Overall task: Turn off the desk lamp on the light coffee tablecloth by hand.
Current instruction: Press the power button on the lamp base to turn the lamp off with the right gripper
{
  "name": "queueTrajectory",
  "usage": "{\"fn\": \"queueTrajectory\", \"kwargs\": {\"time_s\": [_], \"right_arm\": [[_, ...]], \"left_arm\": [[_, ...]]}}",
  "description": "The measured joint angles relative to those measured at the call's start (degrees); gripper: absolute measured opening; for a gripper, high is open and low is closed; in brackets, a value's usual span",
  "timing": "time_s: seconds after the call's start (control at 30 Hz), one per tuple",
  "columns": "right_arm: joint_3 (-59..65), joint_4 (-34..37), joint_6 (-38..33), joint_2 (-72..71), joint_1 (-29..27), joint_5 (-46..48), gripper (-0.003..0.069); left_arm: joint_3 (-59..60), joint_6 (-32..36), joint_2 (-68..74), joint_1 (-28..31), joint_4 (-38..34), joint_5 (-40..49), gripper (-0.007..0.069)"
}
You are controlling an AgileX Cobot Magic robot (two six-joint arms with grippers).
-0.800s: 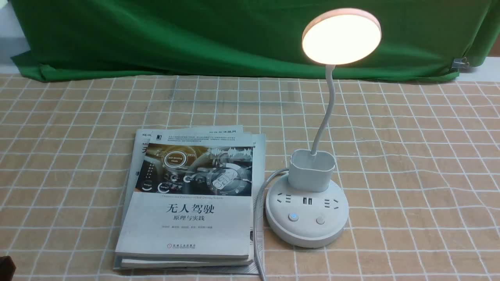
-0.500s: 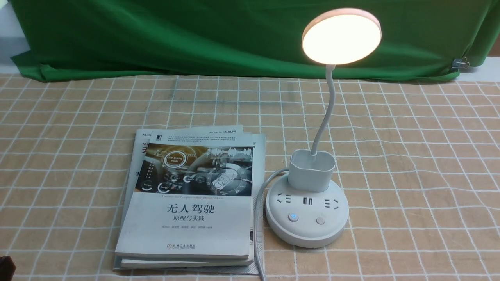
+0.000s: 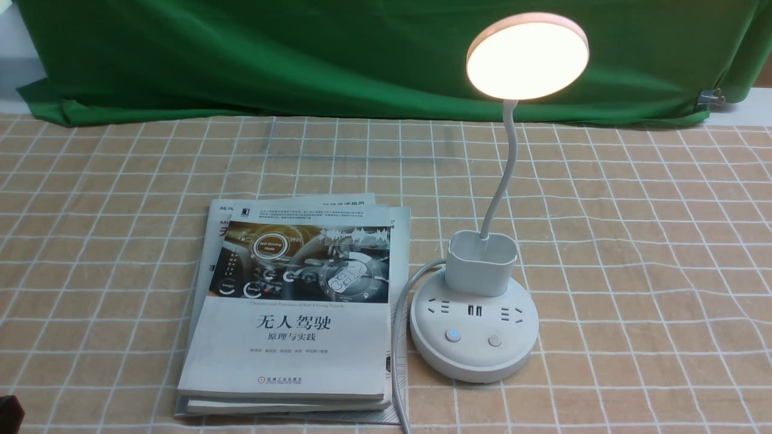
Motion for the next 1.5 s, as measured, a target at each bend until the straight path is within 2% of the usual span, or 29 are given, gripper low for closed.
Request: {"fn": "queueTrajectory", "kwargs": {"time_s": [0.4,0.5,0.6,0.73,0.87,0.97,1.1,1.13,1.23,1.3,1.4,1.5], "right_arm": [[0.0,0.65,0.92,0.0,0.0,-2.76,0.0237],[0.0,5.12,10.24,0.0,0.0,-10.85,0.0237],[0.0,6.29,17.97,0.0,0.0,-17.72,0.0237],[0.0,6.59,22.12,0.0,0.0,-23.93,0.0237],[0.0,6.79,26.5,0.0,0.0,-24.91,0.0209],[-2.94,6.91,26.46,2.26,0.34,-14.29,0.0121],[-16.47,6.97,18.92,13.04,3.17,4.83,0.0048],[-18.96,6.97,17.69,15.22,3.77,8.11,0.0046],[-32.02,6.97,13.42,28.38,6.85,26.89,0.0043],[-39.32,6.91,11.02,37.6,8.43,35.97,0.0047],[-44.78,6.79,7.73,46.87,9.7,42.38,0.0047],[-48.24,6.79,5.82,52.76,10.77,44.16,0.0046]], "left_arm": [[0.0,0.0,0.0,0.0,0.0,0.0,0.0005],[0.0,0.0,0.0,0.0,0.0,0.0,0.0005],[0.0,0.0,0.0,0.0,0.0,0.0,0.0005],[0.0,0.0,0.0,0.0,0.0,0.0,0.0005],[0.0,0.0,0.0,0.0,0.0,0.0,0.0005],[0.0,0.0,0.0,0.0,0.0,0.0,0.0005],[0.0,0.0,0.0,0.0,0.0,0.0,0.0005],[0.0,0.0,0.0,0.0,0.0,0.0,0.0005],[0.0,0.0,0.0,0.0,0.0,0.0,0.0005],[0.0,0.0,0.0,0.0,0.0,0.0,0.0005],[0.0,0.0,0.0,0.0,0.0,0.0,0.0005],[0.0,0.0,0.0,0.0,0.0,0.0,0.0005]]}}
